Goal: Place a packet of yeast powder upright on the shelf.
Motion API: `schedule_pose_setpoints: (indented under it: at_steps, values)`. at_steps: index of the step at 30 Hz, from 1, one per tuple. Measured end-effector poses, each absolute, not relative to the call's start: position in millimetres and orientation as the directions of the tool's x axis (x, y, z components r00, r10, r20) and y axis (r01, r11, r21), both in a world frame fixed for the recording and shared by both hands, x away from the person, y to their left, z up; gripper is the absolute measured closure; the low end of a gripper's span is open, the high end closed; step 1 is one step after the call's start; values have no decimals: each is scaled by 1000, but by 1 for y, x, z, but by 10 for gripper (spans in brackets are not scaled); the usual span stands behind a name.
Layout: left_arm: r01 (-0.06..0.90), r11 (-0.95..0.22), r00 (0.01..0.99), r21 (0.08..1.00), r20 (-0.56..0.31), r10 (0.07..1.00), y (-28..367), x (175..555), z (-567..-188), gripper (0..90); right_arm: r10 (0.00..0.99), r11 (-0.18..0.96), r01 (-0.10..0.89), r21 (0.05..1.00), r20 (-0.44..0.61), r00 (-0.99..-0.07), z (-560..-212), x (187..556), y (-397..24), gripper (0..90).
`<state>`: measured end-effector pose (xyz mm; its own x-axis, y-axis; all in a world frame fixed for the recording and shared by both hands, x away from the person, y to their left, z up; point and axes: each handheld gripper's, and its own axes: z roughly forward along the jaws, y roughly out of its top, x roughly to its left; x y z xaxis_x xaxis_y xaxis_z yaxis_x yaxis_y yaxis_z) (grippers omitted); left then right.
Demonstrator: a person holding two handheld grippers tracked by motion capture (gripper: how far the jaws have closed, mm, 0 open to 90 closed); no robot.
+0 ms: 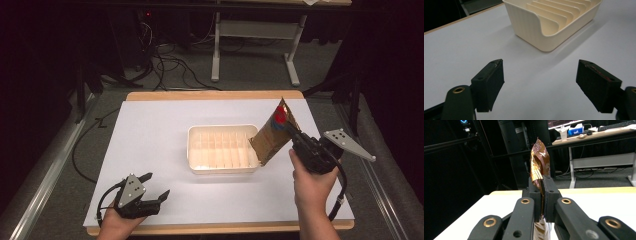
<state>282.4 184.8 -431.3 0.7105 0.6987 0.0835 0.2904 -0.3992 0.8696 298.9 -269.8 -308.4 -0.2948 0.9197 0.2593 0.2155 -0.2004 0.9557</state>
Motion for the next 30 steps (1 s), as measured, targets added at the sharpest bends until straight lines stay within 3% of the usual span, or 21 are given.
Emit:
schedule_pose_setpoints:
  at_steps: [30]
  values:
    - [289,-392,713,873,77,697,186,282,-431,229,945,-179,274,945,243,-219,-329,353,-230,885]
